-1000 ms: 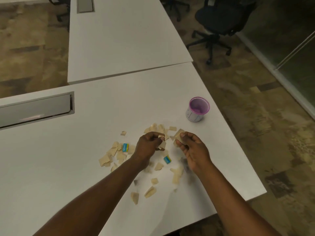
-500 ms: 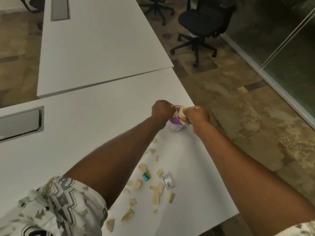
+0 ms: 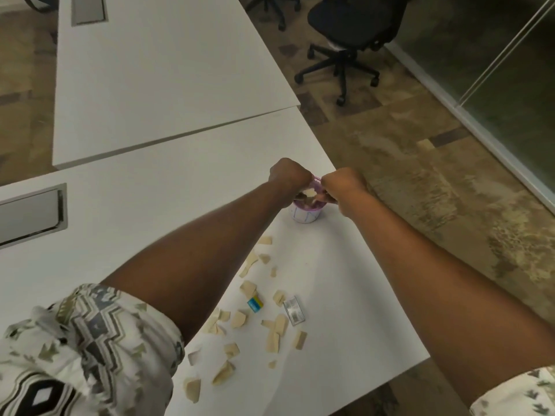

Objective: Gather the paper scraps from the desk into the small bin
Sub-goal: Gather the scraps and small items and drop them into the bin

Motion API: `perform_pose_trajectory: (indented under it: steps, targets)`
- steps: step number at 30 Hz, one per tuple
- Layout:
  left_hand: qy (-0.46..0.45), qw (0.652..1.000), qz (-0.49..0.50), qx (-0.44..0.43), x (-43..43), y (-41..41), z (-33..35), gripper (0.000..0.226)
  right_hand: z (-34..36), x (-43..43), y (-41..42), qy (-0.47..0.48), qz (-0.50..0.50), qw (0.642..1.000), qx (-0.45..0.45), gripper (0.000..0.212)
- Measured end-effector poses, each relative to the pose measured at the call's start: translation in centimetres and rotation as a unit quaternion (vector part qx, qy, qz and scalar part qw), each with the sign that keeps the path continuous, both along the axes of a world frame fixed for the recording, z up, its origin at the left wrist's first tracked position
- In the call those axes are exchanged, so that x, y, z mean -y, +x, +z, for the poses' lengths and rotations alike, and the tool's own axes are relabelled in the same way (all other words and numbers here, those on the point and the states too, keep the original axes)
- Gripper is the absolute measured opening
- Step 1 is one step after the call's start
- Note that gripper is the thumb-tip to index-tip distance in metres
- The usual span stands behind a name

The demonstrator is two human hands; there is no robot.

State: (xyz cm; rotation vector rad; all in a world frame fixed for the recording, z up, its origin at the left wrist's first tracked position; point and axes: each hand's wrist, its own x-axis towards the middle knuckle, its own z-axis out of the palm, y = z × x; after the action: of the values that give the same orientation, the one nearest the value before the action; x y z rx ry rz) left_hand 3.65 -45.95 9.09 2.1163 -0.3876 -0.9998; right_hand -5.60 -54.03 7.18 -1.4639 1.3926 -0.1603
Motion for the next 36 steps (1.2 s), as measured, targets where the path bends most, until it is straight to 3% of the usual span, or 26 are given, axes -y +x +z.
perform_pose_trajectory:
  steps: [6,9,18,25,29,32,36]
  targets:
    - [-0.017,0.999,-0.022,0.034,-2.3,0.1,1.4,0.022,0.8,-1.1,-1.1,-0.026,-0.002,1.0,0.016,0.031]
    - [-0.035,0.999,-0.031,0.022,-5.0,0.4,1.7,0.024,0.8,-3.4,-1.9,-0.066,-0.005,0.997,0.03,0.015]
    - [-0.009,1.0,-0.015,0.014,-17.1,1.0,-0.4,0.036,-1.6,-15.1,-3.3,0.002,0.03,0.995,0.097,0.01]
    - [0.01,1.0,0.011,0.019,-27.6,1.8,-3.1,0.02,-3.5,-23.6,-2.9,-0.051,0.145,0.988,0.012,0.015]
    - [0.039,0.994,-0.002,0.101,-33.3,2.1,-4.2,0.015,-4.6,-27.6,-2.6,-0.126,0.267,0.954,-0.043,0.029]
    - [0.067,0.976,-0.022,0.204,-37.7,1.8,-5.6,0.025,-5.4,-30.4,-2.5,-0.162,0.324,0.926,-0.102,0.043]
    - [0.155,0.955,-0.037,0.25,-42.9,0.6,-8.0,0.045,-6.4,-33.5,-2.2,-0.168,0.316,0.916,-0.184,0.051]
